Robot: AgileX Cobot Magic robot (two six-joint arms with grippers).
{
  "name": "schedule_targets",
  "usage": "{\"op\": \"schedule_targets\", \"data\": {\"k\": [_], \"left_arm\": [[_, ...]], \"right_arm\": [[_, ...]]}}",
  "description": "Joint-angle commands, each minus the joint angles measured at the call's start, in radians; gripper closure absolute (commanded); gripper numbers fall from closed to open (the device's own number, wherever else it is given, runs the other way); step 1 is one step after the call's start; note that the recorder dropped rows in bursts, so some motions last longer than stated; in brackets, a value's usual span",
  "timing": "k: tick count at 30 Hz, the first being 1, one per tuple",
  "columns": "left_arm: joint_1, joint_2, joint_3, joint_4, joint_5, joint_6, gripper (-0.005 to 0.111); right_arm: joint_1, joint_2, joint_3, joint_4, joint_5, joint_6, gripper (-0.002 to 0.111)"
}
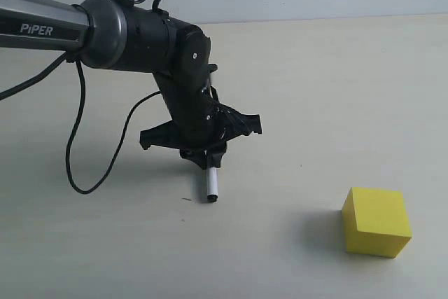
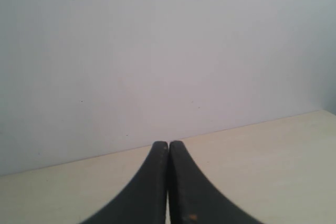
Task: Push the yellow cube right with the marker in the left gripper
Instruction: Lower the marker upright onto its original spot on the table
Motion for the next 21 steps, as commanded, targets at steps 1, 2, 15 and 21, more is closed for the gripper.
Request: {"op": "schedule_targets", "data": {"k": [1,2,15,21], "left_arm": [[0.002,-0.002,0.001,0.000,-0.009,0.022,0.107],[0.002,-0.002,0.001,0.000,-0.011,0.022,0.107],[0.007,-0.002,0.001,0.000,-0.013,0.022,0.107],[0.007,0.010,0.001,-0.001,-0.014,0.022,0.107]], "right_arm": [[-0.005,-0.006,0.004,0.000,-0.002,-0.004,0.108],[-0.005,-0.006,0.004,0.000,-0.002,-0.004,0.108],[-0.005,-0.006,0.004,0.000,-0.001,-0.004,0.108],[-0.005,-0.006,0.004,0.000,-0.001,-0.004,0.108]]}}
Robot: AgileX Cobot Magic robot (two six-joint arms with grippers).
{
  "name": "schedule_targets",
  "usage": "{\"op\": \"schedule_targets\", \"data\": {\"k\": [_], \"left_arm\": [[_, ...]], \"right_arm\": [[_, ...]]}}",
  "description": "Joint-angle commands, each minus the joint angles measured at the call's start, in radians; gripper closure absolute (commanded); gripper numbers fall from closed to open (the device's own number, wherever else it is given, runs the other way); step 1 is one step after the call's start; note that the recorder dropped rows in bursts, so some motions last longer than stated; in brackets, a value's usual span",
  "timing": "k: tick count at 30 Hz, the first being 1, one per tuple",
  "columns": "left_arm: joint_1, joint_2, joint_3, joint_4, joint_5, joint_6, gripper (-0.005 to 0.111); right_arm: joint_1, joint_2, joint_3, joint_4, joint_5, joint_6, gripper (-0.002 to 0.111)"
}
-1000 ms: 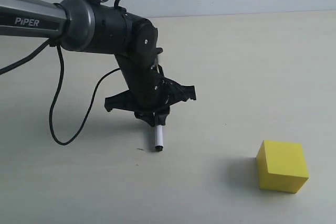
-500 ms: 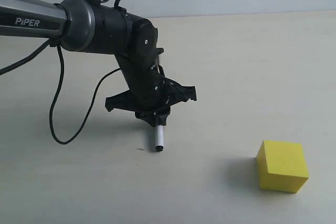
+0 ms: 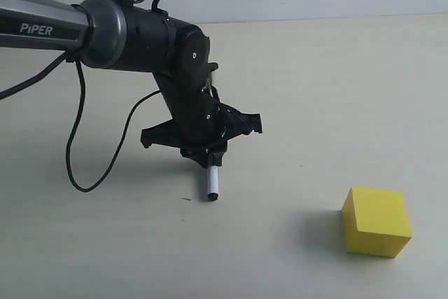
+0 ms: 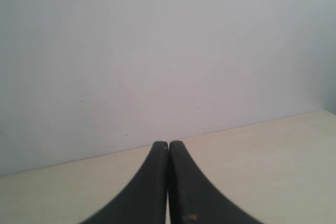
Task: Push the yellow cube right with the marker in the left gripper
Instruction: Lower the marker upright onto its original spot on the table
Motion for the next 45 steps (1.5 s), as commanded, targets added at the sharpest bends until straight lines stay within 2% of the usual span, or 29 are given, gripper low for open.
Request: {"op": "schedule_targets", "data": {"k": [1,17,20,26,41,45], "left_arm": [[0.005,0.014,0.001,-0.002,0.000,0.005,0.107],[0.015,0.038,0.001,-0.014,-0.002,0.005,0.106],[0.015,0.038,0.001,-0.016,-0.002,0.005,0.101],[0.015,0.038,0.001,-0.024,-0.002,0.005,0.084],[0.015,0.038,0.001,-0.026,0.002,0.005,0.082],[0.015,0.030,0.001,-0.026,0.002,0.005,0.072]], "right_arm": [[-0.005,-0.006,0.004,0.000,-0.001,-0.004,0.108],[-0.005,-0.006,0.004,0.000,-0.001,-0.004,0.108],[-0.005,-0.006,0.004,0.000,-0.001,-0.004,0.108],[-0.005,-0.006,0.004,0.000,-0.001,-0.004,0.108],[-0.005,-0.006,0.004,0.000,-0.001,-0.004,0.108],[-0.005,-0.006,0.004,0.000,-0.001,-0.004,0.108]]}}
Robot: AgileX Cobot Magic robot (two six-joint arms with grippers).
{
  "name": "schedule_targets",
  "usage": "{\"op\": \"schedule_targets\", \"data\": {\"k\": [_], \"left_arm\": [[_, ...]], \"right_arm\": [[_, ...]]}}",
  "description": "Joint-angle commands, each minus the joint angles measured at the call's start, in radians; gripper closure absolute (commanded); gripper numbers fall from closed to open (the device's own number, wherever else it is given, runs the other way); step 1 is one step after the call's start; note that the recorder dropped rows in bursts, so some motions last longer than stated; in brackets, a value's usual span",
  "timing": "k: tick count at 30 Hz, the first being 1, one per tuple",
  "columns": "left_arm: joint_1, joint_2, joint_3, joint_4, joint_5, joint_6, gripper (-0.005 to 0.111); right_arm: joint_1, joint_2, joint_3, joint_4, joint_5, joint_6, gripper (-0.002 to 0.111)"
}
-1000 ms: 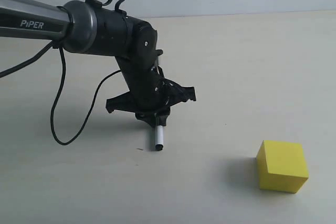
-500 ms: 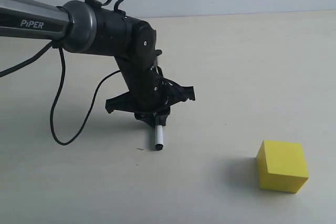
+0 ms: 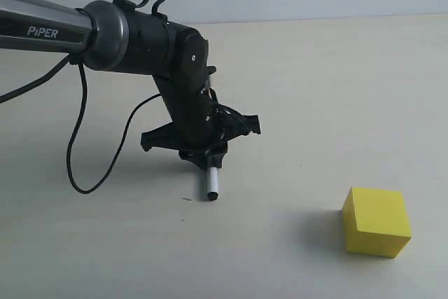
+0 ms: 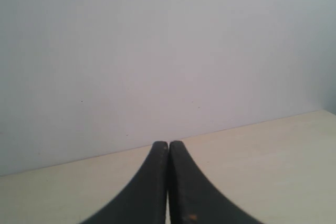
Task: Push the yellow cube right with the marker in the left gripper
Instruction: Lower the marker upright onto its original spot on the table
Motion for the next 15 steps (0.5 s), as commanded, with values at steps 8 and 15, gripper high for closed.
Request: {"op": "schedule_targets", "data": {"k": [8,15], "left_arm": [[0.004,-0.003,0.002,-0.008,0.005,0.026,0.058],[0.006,-0.030,0.002,-0.008,0.019,0.030,0.058]], "right_arm": [[-0.005,-0.006,0.004,0.000,-0.001,-0.004,0.108],[-0.005,-0.006,0.004,0.000,-0.001,-0.004,0.108]]}}
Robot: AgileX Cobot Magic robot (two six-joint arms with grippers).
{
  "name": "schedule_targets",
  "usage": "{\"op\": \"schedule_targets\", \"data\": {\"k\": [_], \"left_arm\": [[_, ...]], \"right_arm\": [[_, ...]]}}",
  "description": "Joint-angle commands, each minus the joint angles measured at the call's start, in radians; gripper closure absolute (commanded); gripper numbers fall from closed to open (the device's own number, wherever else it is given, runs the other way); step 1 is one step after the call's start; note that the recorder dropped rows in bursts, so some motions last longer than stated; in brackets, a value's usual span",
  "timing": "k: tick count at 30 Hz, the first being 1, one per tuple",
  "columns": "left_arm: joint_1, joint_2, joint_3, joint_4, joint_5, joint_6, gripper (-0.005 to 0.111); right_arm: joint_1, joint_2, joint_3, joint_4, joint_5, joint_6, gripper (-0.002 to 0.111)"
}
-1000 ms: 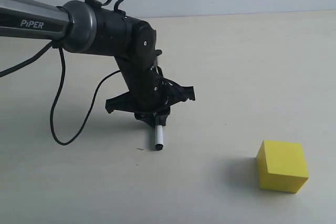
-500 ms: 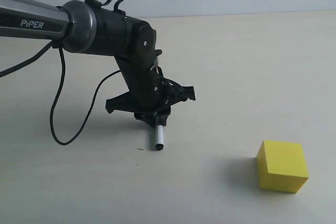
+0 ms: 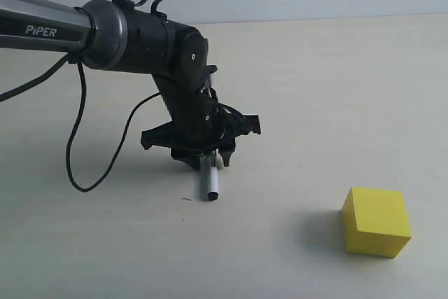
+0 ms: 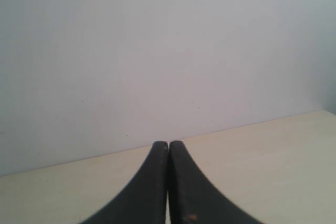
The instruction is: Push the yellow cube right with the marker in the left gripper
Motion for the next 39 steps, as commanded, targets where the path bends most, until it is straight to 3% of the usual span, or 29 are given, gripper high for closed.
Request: {"op": "schedule_targets", "data": {"k": [1,6,8,10,11,15,22,29,39], "left_arm": [[0.006,-0.042,-0.006,0.000,0.048,0.008,0.058],[0.023,-0.134,-0.090,0.000,0.249,0.028,0.060],[0.024,-0.172,-0.130,0.000,0.326,0.093,0.074],[0.024,-0.223,-0.145,0.007,0.359,0.160,0.101],[0.022,-0.246,-0.139,0.014,0.350,0.184,0.106],[-0.013,-0.377,-0.041,0.024,0.240,0.279,0.106],[-0.109,-0.670,0.253,0.087,-0.036,0.328,0.106],[-0.163,-0.865,0.326,0.077,0.073,0.348,0.106],[-0.163,-0.901,0.319,0.122,0.094,0.375,0.106]], "right_arm": [[-0.005,-0.006,0.004,0.000,-0.001,-0.004,0.108],[-0.005,-0.006,0.004,0.000,-0.001,-0.004,0.108],[-0.005,-0.006,0.004,0.000,-0.001,-0.004,0.108],[-0.005,-0.006,0.004,0.000,-0.001,-0.004,0.108],[-0.005,-0.006,0.004,0.000,-0.001,-0.004,0.108],[-0.005,-0.006,0.004,0.000,-0.001,-0.004,0.108],[-0.005,-0.006,0.004,0.000,-0.001,-0.004,0.108],[-0.005,-0.006,0.004,0.000,-0.001,-0.004,0.108],[-0.005,-0.006,0.004,0.000,-0.001,-0.004,0.108]]}}
